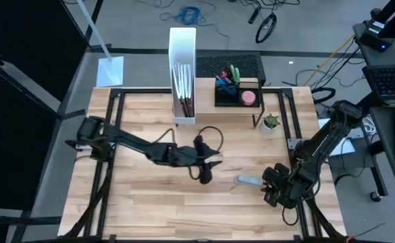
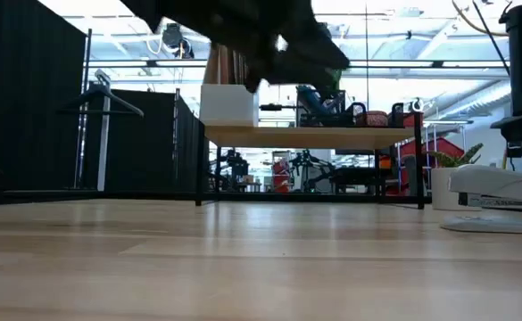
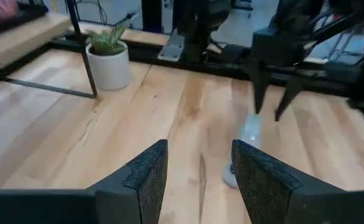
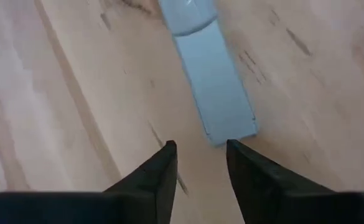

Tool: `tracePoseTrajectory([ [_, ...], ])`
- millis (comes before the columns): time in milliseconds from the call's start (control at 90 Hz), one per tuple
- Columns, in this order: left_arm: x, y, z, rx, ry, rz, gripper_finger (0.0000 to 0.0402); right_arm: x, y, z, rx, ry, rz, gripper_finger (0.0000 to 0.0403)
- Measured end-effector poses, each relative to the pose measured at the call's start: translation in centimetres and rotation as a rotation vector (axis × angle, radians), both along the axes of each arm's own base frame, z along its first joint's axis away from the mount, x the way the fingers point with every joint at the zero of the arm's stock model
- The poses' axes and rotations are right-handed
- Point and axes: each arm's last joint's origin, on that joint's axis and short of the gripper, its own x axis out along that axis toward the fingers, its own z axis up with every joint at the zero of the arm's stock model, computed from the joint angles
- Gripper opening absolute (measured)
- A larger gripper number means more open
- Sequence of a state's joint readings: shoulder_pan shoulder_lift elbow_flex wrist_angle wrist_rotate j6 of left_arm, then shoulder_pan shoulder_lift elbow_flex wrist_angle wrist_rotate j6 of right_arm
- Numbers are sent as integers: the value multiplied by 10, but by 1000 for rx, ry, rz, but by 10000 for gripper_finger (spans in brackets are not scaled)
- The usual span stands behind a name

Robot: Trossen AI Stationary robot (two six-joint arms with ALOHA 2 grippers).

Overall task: Stock shelves
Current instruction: Put the stapler on the shelf

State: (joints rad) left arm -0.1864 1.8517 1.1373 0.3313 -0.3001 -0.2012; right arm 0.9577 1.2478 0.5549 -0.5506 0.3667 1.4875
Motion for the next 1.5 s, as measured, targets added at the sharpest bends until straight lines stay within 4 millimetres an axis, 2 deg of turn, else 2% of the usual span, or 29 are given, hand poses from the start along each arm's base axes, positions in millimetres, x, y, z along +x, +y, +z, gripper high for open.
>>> tracePoseTrajectory([
  [244, 43, 3, -31, -15, 38, -40, 164, 3, 4, -9, 8, 7, -27, 90],
  [456, 74, -3, -60, -35, 68, -90, 164, 7, 6, -25, -61, 48, -43, 86],
  [611, 87, -6, -79, -57, 86, -124, 164, 10, 6, -31, -93, 59, -52, 86],
  [711, 89, -9, -86, -85, 106, -187, 164, 11, 6, -31, -121, 40, -48, 86],
  [911, 87, -23, -87, -120, 120, -292, 164, 13, -2, -33, -230, -17, -77, 86],
  [1067, 82, -29, -84, -135, 173, -270, 164, 20, -8, -33, -265, -12, -61, 86],
  [1244, 67, -32, -47, -129, 231, -178, 164, 21, -10, -33, -289, -4, -21, 86],
  [1367, 57, -53, -26, -166, 215, -193, 164, 21, -10, -33, -289, -3, -17, 86],
  [1500, 54, -76, -16, -219, 124, -214, 164, 21, -9, -33, -286, -1, -16, 86],
])
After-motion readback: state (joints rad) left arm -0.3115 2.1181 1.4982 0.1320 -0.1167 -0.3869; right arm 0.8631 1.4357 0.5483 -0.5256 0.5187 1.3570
